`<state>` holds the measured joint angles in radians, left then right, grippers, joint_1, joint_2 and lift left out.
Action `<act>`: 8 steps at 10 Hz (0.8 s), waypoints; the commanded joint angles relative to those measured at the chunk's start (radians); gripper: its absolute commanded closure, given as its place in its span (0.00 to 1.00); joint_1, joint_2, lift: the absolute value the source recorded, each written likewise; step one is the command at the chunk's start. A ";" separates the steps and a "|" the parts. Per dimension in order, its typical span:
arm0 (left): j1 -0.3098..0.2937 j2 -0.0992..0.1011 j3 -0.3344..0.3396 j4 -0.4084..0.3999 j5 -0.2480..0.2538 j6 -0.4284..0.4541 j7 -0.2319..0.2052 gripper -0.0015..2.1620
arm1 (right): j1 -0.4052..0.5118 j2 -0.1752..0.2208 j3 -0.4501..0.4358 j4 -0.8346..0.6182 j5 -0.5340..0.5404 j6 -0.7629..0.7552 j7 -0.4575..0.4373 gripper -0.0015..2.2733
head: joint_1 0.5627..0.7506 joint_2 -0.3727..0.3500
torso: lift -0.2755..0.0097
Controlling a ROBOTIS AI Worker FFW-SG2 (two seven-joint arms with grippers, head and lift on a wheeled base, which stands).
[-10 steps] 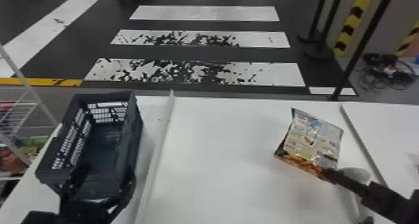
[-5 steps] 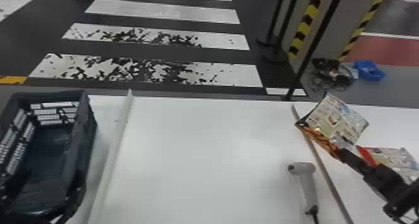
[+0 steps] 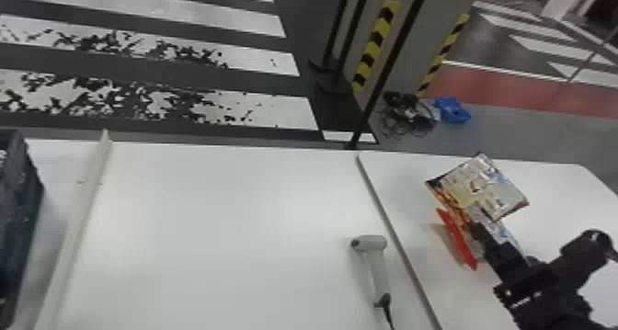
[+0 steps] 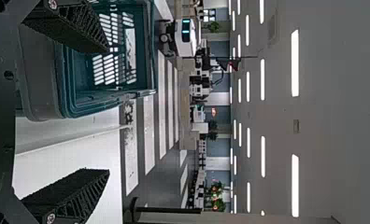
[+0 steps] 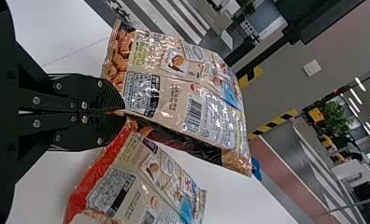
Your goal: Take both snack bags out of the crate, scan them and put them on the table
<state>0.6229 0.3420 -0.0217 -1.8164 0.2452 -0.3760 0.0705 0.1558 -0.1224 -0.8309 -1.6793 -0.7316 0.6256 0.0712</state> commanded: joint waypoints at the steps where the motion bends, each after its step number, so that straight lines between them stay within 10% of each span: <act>1: -0.002 0.000 -0.001 0.000 -0.001 0.004 0.000 0.04 | -0.013 -0.003 -0.004 0.050 0.046 -0.083 -0.024 0.99 | 0.70 0.03 | 0.64; 3: -0.003 0.000 -0.001 0.003 -0.001 0.004 0.000 0.04 | -0.022 -0.010 0.010 0.101 0.081 -0.203 -0.057 0.94 | 0.70 0.03 | 0.64; 6: -0.003 -0.003 -0.001 0.006 0.000 0.001 0.000 0.04 | -0.032 -0.016 0.032 0.141 0.104 -0.218 -0.065 0.00 | 0.70 0.03 | 0.64; 8: 0.001 -0.003 0.002 0.006 0.000 0.001 0.000 0.04 | -0.030 -0.014 0.038 0.148 0.121 -0.218 -0.087 0.01 | 0.70 0.03 | 0.64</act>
<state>0.6233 0.3390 -0.0212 -1.8101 0.2454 -0.3747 0.0705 0.1249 -0.1376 -0.7932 -1.5328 -0.6120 0.4072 -0.0145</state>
